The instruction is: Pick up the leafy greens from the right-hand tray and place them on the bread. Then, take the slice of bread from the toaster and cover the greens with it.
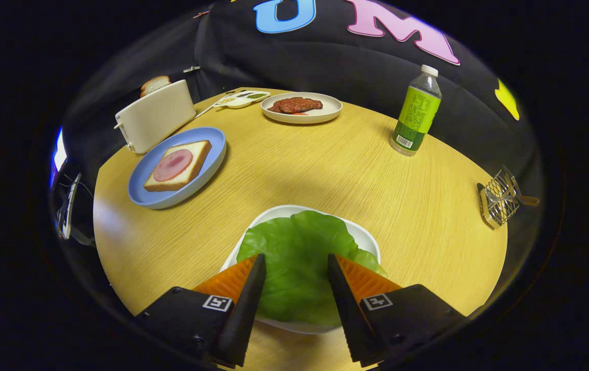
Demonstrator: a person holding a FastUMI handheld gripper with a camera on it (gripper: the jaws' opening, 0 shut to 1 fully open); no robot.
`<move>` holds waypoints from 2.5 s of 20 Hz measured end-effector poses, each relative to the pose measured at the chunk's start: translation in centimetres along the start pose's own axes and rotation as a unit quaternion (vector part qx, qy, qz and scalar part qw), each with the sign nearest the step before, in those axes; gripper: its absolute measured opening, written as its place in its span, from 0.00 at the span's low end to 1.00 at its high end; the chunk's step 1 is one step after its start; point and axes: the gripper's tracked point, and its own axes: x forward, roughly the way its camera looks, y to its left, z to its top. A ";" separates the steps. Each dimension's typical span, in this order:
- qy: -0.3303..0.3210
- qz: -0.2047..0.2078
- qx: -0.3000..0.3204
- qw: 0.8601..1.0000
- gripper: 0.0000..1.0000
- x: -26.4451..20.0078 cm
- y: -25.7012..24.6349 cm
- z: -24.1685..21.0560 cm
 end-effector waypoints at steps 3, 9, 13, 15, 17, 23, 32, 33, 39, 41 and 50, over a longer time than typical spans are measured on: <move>0.004 0.003 -0.007 1.000 0.65 0.0 0.5 0.1; 0.005 -0.007 0.001 1.000 0.28 -0.3 0.0 0.0; 0.014 -0.008 0.014 1.000 0.08 -0.5 0.0 0.2; 0.016 -0.012 0.010 1.000 0.06 -0.8 0.1 0.7; 0.011 -0.023 -0.005 1.000 0.06 -1.6 0.1 1.4; -0.014 -0.038 0.010 0.999 0.06 -4.9 1.1 6.4; -0.040 -0.016 -0.014 0.999 0.06 -6.7 7.5 15.5; -0.042 -0.010 -0.021 0.999 0.06 -6.4 8.7 16.3; -0.041 0.030 -0.053 0.997 0.06 -2.8 15.7 18.7; -0.041 0.035 -0.062 0.997 0.06 -1.3 17.3 18.9; 0.002 0.030 -0.040 0.999 0.11 4.3 20.8 17.1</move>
